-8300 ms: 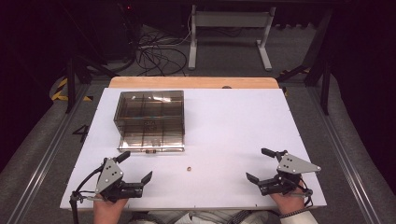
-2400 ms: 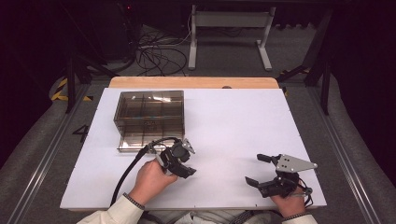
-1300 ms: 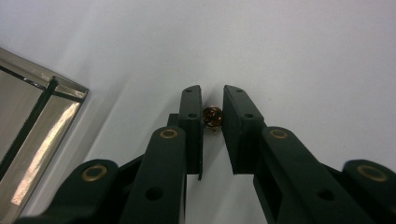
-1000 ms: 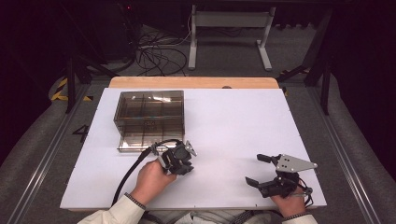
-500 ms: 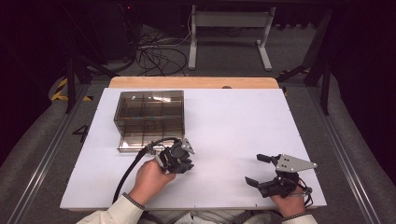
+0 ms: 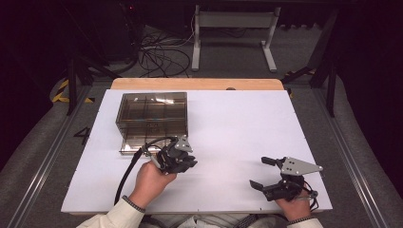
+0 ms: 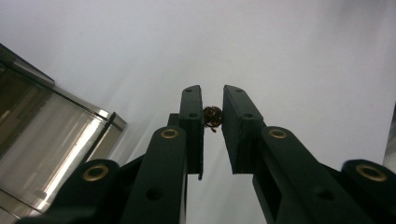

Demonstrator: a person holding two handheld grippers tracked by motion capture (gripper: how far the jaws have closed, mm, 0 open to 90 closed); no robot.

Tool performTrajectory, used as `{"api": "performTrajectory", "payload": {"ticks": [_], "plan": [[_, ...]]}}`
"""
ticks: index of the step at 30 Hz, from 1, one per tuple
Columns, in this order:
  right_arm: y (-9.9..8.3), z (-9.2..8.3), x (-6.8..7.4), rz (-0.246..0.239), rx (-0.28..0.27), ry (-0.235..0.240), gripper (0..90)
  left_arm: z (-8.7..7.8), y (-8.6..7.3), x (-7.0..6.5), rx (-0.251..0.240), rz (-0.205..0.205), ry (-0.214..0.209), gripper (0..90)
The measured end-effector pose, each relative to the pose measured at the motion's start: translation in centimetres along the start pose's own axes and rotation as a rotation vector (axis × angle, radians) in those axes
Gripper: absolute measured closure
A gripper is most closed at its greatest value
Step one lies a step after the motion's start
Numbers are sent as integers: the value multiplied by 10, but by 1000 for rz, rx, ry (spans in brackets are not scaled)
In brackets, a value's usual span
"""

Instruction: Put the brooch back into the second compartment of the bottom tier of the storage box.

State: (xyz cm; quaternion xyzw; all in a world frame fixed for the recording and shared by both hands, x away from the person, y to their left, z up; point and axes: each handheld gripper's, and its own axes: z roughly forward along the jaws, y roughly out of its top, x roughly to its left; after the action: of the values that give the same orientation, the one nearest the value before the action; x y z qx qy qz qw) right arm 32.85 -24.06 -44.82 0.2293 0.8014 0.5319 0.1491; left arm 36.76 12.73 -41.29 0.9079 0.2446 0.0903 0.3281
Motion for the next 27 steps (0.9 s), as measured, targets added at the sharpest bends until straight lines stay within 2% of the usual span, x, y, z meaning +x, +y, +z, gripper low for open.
{"api": "performTrajectory", "payload": {"ticks": [5, 20, 27], "plan": [[0, 0, 0, 0, 0, 0, 75, -7, -1, 0, -51, -7, 7, 789], [0, 0, 0, -1, 0, 0, 74, -17, -2, 2, -109, -15, 26, 789], [0, 0, 0, -3, 0, 0, 75, -26, -3, 5, -156, -26, 37, 789]]}}
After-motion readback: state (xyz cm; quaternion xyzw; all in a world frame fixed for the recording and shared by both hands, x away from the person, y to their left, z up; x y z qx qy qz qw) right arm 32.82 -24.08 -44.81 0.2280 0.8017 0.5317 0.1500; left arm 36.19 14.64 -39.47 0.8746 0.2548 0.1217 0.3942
